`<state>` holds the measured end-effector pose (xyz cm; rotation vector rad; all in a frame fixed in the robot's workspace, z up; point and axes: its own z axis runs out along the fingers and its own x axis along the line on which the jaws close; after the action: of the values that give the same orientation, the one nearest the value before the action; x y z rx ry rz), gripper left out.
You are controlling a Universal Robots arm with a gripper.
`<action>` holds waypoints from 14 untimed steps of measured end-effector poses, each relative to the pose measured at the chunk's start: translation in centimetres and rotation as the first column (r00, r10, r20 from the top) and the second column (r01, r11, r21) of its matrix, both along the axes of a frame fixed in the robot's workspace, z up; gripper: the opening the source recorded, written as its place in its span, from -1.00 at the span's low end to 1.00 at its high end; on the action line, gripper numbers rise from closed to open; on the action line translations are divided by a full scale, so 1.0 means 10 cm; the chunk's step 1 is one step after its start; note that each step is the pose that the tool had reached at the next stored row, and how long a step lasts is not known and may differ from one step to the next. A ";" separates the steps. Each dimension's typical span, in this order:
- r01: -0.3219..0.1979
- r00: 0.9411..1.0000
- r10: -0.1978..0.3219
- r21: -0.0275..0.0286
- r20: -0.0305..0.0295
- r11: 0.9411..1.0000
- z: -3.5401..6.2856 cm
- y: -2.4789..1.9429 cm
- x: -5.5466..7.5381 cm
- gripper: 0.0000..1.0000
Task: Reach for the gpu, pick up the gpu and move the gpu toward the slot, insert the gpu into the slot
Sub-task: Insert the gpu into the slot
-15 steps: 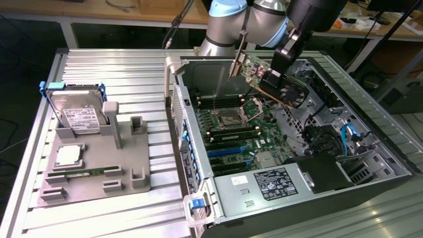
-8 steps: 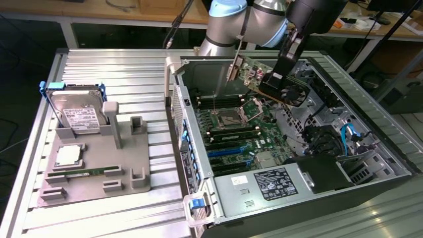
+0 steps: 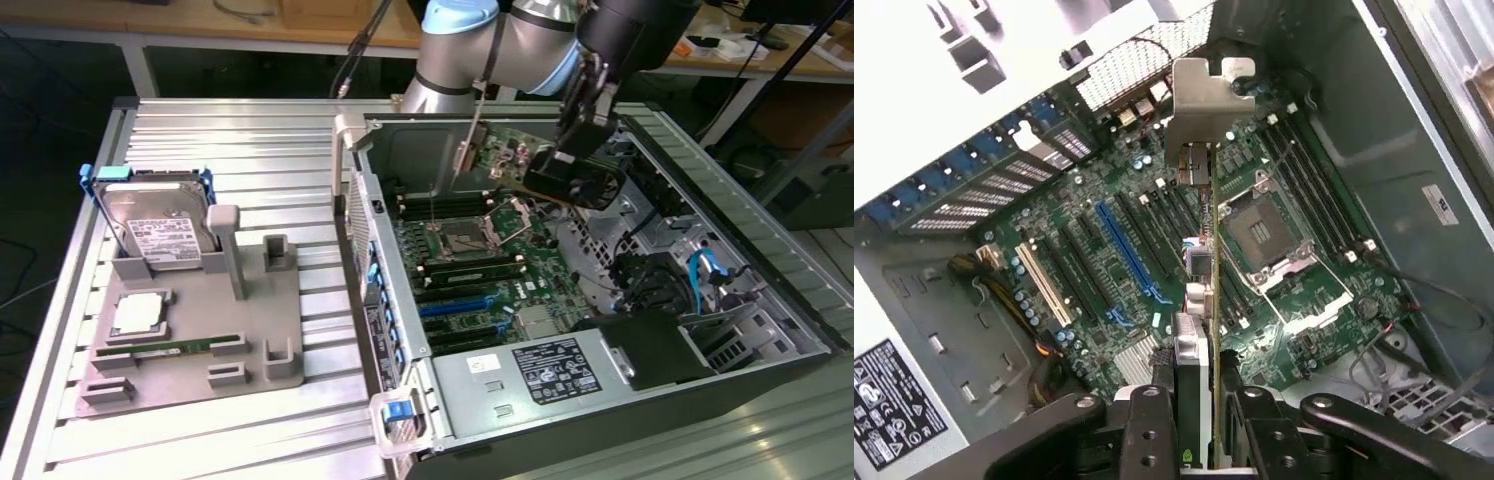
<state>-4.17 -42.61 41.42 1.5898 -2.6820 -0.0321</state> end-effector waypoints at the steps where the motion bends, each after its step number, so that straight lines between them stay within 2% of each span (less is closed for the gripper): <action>1: -0.031 1.000 0.031 0.000 0.000 1.000 -0.002 0.000 0.00 -0.45; 3: -0.088 0.996 0.088 0.000 0.000 0.996 -0.007 0.000 0.00 -0.45; 6: -0.142 0.990 0.142 0.000 0.000 0.990 -0.011 0.000 0.00 -0.45; 8: -0.190 0.982 0.190 0.000 0.001 0.982 -0.017 0.000 0.00 -0.45; 10: -0.243 0.970 0.243 -0.001 0.004 0.970 -0.031 -0.002 0.00 -0.45; 12: -0.265 0.964 0.265 -0.001 0.006 0.964 -0.046 -0.009 0.00 -0.45; 14: -0.276 0.961 0.276 -0.001 0.006 0.961 -0.077 -0.036 -0.01 -0.45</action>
<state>-4.23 -42.98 40.65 1.9493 -2.4366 -0.0212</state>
